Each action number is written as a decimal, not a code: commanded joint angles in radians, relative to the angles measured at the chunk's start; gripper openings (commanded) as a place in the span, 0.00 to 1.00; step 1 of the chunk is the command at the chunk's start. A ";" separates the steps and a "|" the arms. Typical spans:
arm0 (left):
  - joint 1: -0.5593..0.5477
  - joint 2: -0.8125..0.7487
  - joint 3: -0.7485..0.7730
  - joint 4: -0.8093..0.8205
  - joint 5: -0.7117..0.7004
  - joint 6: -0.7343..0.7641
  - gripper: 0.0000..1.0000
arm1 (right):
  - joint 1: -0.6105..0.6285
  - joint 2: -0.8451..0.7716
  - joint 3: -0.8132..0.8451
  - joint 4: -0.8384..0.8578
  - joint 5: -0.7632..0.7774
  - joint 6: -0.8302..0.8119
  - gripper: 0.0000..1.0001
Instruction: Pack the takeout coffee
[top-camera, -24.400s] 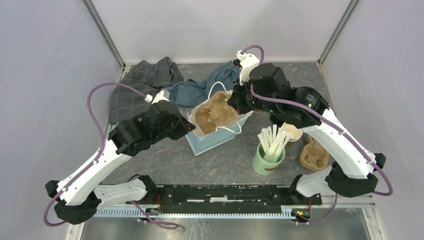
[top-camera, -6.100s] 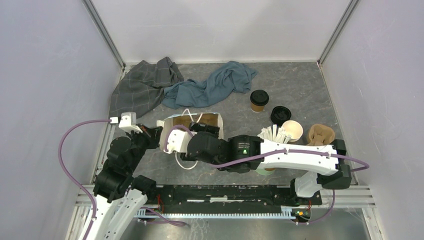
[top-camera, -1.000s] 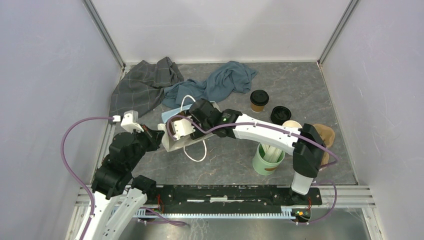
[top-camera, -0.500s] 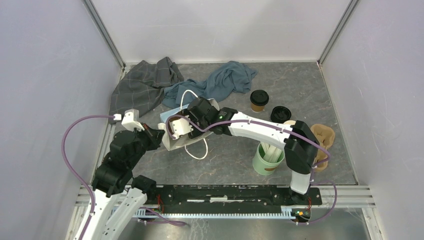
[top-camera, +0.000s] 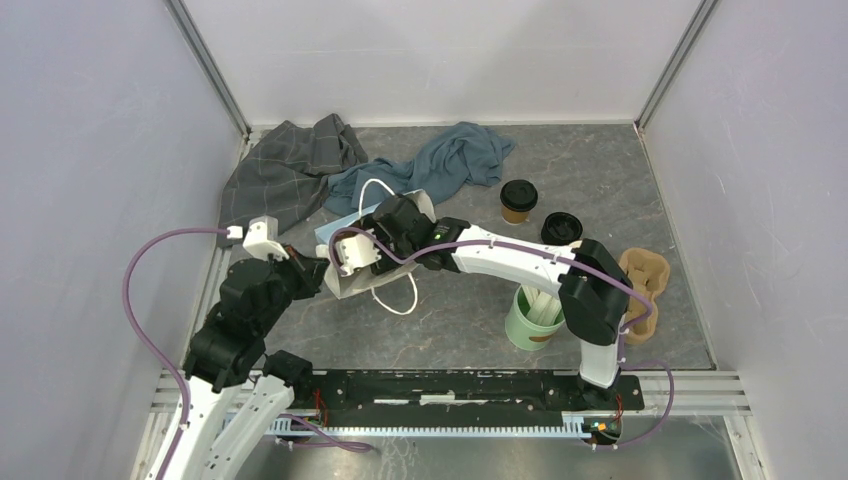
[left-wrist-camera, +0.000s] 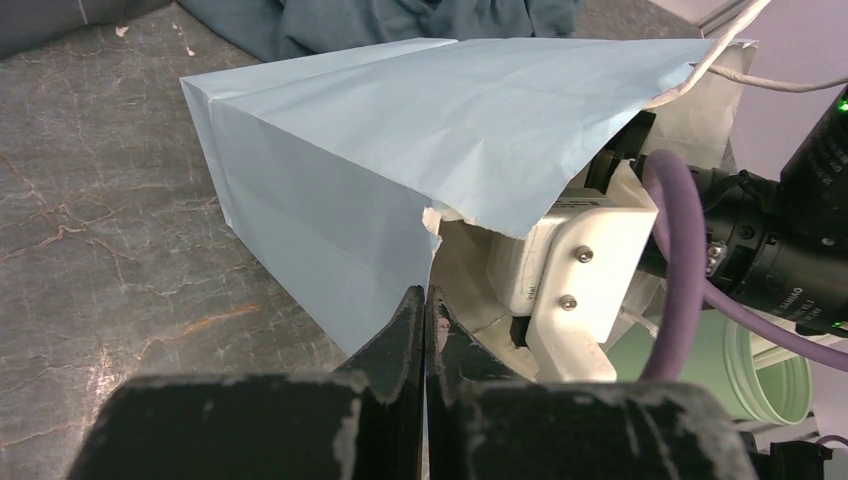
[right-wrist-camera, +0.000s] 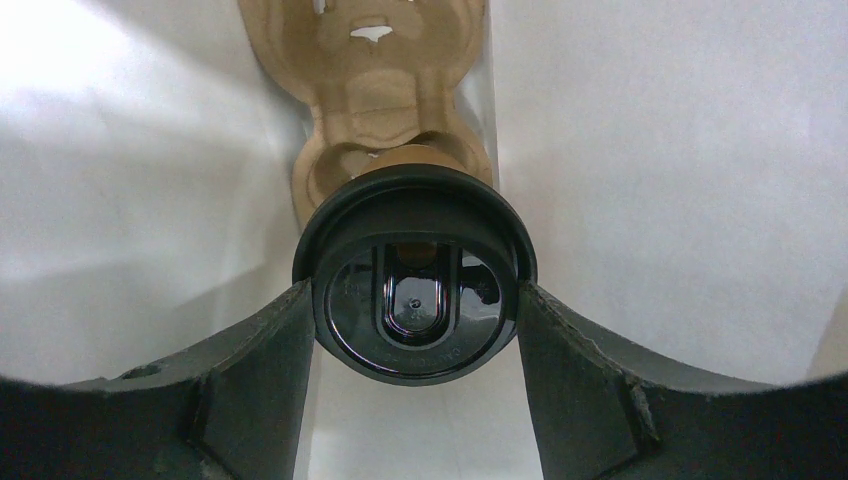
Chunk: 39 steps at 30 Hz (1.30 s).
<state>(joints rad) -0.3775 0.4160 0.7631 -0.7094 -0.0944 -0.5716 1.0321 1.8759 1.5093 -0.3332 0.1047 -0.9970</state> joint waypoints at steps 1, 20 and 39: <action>-0.001 0.010 0.043 0.001 0.018 -0.011 0.02 | -0.007 0.022 -0.009 0.049 -0.020 0.030 0.00; -0.001 0.041 0.157 -0.083 0.090 -0.043 0.02 | 0.014 -0.020 0.066 -0.223 -0.073 0.190 0.00; -0.002 0.106 0.245 -0.211 0.139 -0.077 0.02 | 0.071 -0.009 0.135 -0.414 -0.055 0.359 0.00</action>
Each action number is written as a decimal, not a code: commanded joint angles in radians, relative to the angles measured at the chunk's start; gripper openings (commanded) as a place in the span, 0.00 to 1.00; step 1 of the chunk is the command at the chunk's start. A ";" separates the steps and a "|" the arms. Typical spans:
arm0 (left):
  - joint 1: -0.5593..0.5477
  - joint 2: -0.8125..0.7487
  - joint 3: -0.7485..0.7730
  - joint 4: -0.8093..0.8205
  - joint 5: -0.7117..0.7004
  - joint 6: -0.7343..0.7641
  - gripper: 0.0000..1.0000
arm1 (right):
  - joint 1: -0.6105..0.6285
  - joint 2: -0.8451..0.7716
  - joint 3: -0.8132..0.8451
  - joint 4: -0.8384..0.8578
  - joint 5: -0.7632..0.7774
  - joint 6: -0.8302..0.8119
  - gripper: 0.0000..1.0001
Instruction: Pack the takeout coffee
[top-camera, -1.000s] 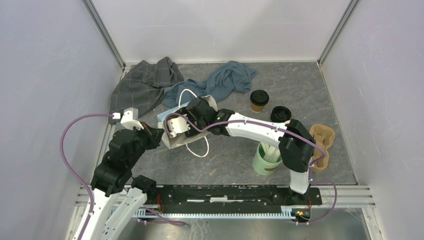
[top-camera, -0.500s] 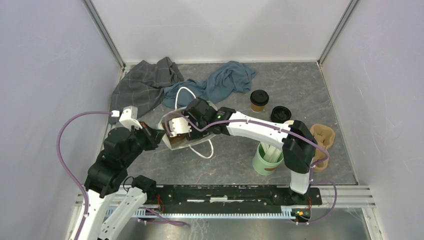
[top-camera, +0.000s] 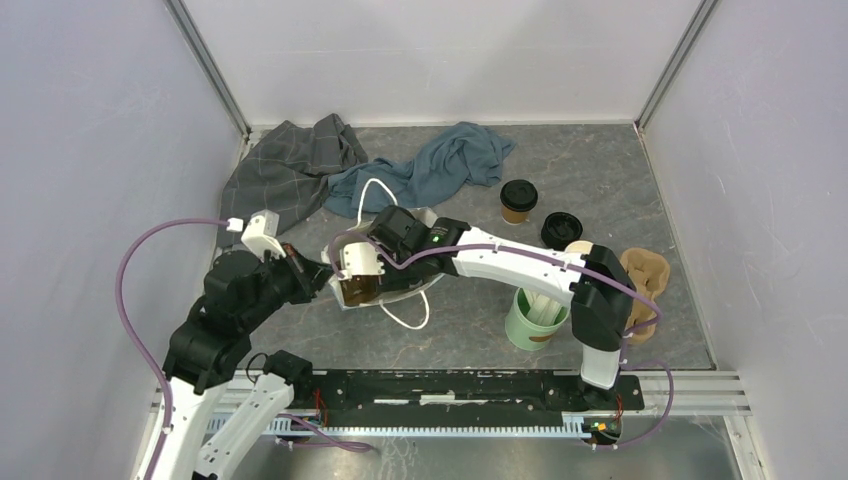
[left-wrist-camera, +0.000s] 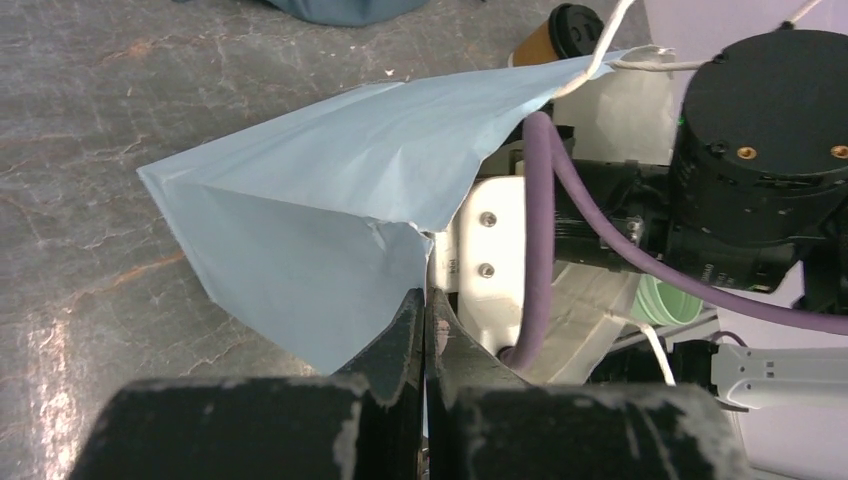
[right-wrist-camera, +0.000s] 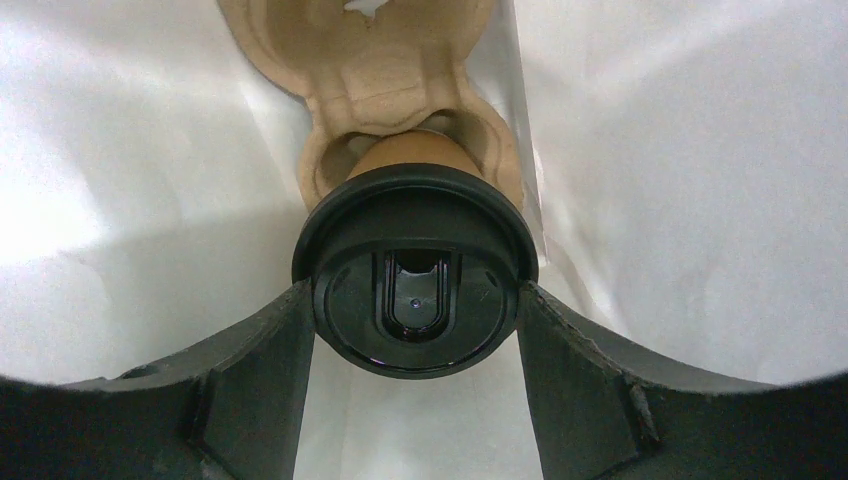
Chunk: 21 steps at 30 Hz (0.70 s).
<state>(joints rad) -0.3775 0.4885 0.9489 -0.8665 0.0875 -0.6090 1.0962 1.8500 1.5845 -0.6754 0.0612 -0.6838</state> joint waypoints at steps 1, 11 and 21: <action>-0.002 0.040 0.070 -0.075 -0.078 -0.041 0.02 | 0.008 0.032 0.081 -0.087 -0.007 0.045 0.00; -0.002 0.082 0.075 -0.091 -0.273 -0.020 0.02 | 0.007 0.188 0.233 -0.185 0.002 0.099 0.00; -0.001 0.133 0.075 -0.058 -0.319 0.033 0.02 | 0.002 0.299 0.234 -0.165 0.014 0.128 0.00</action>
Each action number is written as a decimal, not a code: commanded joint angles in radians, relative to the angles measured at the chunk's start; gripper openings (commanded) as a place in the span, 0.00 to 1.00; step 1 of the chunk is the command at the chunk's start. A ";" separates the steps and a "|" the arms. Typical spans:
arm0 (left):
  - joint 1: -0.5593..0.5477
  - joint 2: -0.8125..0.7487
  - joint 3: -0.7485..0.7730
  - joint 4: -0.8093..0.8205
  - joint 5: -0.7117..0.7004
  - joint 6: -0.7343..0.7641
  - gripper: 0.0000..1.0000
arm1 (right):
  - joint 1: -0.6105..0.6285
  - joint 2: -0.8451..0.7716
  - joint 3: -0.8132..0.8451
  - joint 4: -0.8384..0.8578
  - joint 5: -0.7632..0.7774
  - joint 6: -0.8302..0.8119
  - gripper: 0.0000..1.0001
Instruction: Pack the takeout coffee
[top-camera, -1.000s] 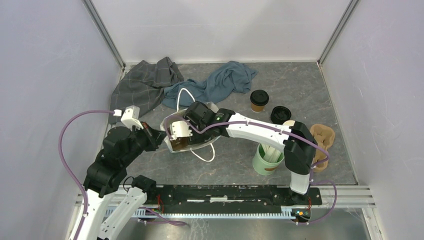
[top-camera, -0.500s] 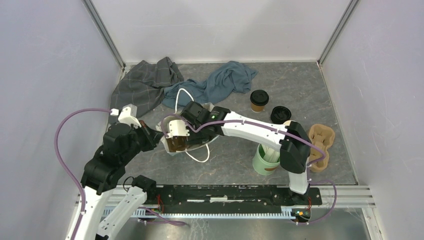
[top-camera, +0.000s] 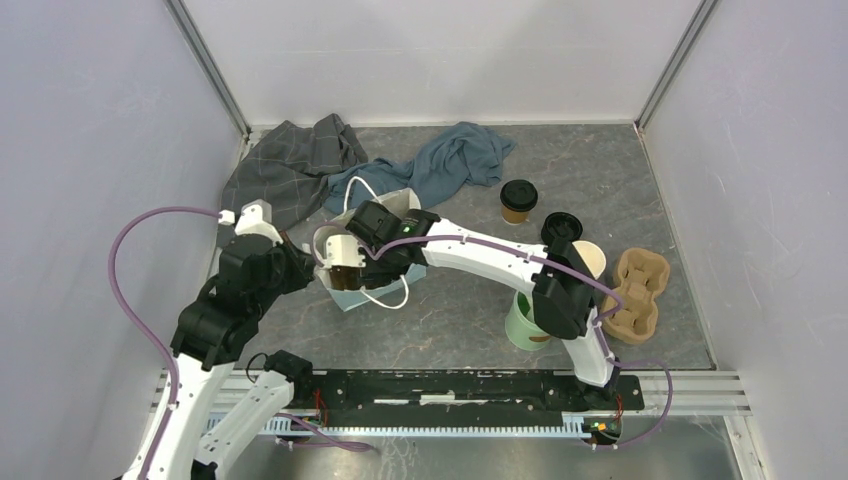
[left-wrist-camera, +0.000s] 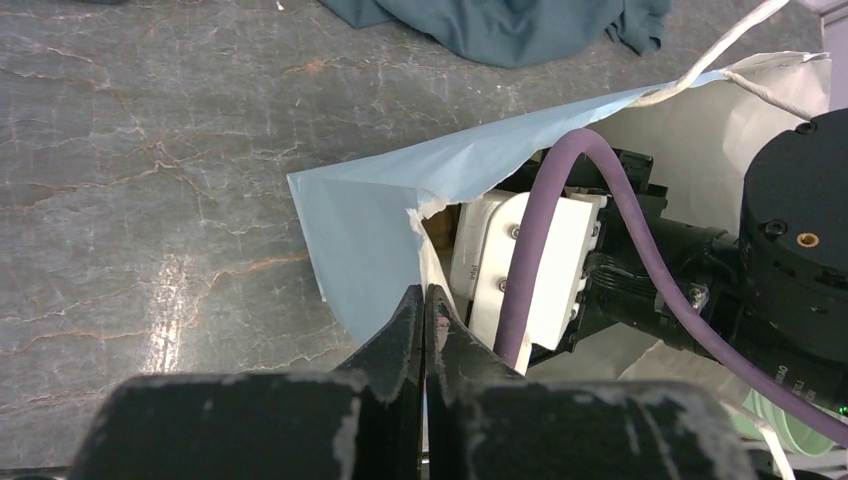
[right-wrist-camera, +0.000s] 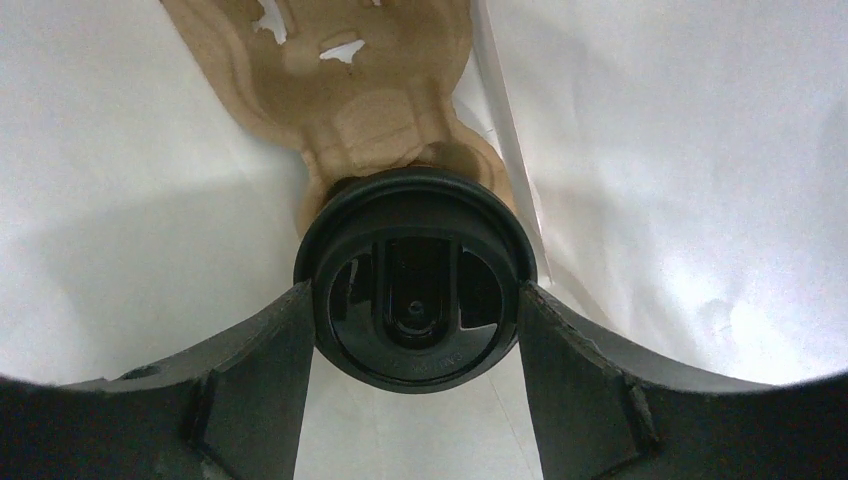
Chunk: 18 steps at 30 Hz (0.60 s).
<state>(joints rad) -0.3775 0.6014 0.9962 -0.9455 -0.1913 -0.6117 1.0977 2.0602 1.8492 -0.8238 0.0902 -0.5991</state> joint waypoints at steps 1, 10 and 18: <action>-0.001 0.027 0.031 0.023 -0.047 0.042 0.02 | -0.004 0.099 -0.040 -0.003 -0.018 0.049 0.00; -0.001 0.068 0.042 0.031 -0.054 0.077 0.02 | -0.020 0.151 -0.051 0.034 -0.070 0.061 0.00; -0.003 0.074 0.043 0.044 -0.053 0.081 0.02 | -0.015 0.067 0.045 -0.017 -0.053 0.090 0.20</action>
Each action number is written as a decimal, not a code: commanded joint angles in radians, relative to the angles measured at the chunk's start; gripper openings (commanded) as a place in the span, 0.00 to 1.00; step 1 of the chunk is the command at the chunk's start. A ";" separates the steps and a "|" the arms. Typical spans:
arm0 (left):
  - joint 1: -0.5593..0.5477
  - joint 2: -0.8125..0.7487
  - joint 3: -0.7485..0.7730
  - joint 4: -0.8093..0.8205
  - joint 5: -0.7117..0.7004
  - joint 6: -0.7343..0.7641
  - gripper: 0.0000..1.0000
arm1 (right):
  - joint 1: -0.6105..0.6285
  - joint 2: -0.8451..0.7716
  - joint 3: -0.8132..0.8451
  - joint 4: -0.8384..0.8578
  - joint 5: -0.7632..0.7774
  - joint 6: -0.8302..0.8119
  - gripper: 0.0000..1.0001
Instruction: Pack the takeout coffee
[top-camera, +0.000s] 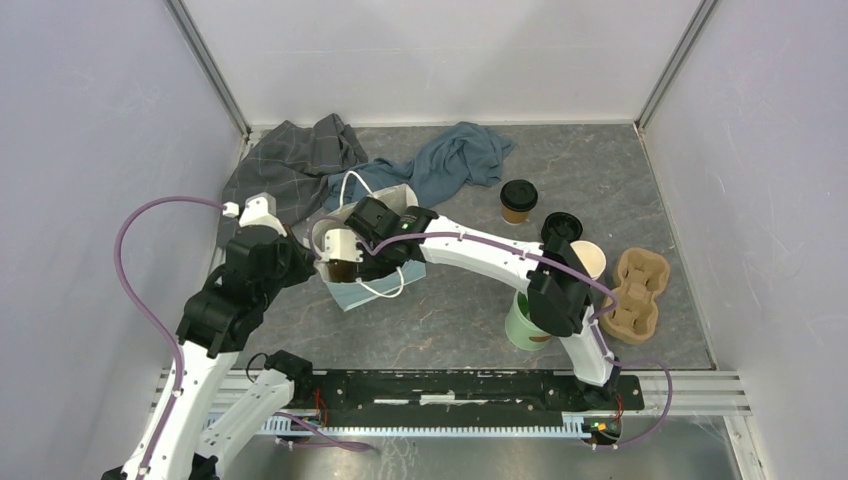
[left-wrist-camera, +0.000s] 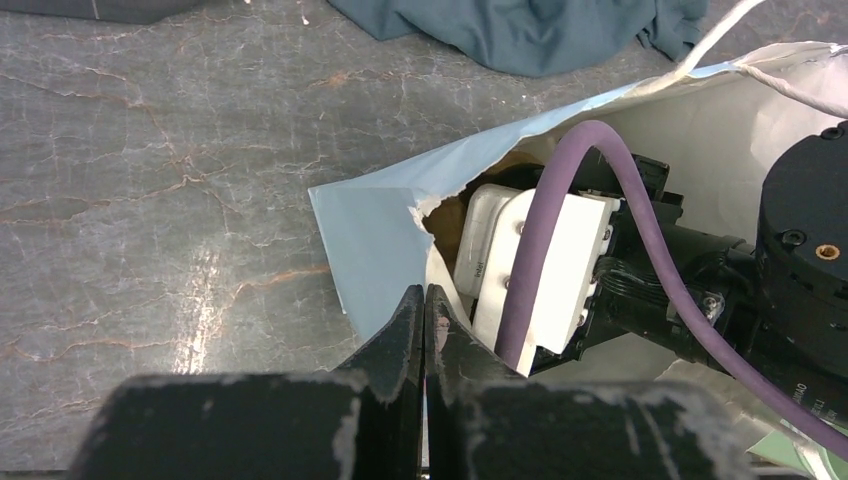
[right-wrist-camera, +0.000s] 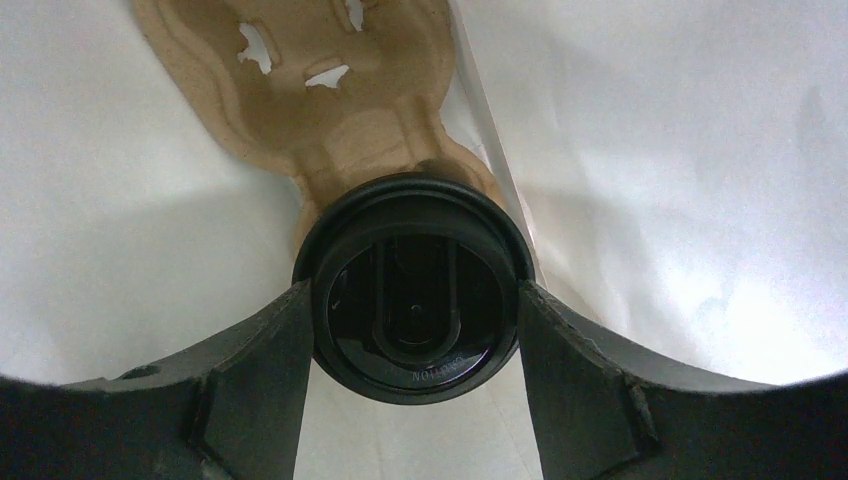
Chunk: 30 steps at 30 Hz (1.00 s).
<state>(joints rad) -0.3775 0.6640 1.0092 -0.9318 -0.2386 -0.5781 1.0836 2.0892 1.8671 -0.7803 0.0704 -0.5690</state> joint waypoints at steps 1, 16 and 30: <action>-0.001 0.013 0.033 0.029 -0.006 0.050 0.02 | 0.002 0.028 0.039 -0.063 -0.029 0.069 0.26; -0.001 0.019 0.039 0.003 -0.004 0.061 0.02 | 0.027 -0.119 0.054 -0.066 0.017 0.157 0.73; -0.002 0.003 0.050 0.000 0.049 0.060 0.02 | 0.031 -0.214 0.038 -0.065 0.020 0.214 0.98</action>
<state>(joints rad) -0.3775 0.6750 1.0245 -0.9302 -0.2153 -0.5552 1.1091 1.9358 1.8973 -0.8619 0.0830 -0.3996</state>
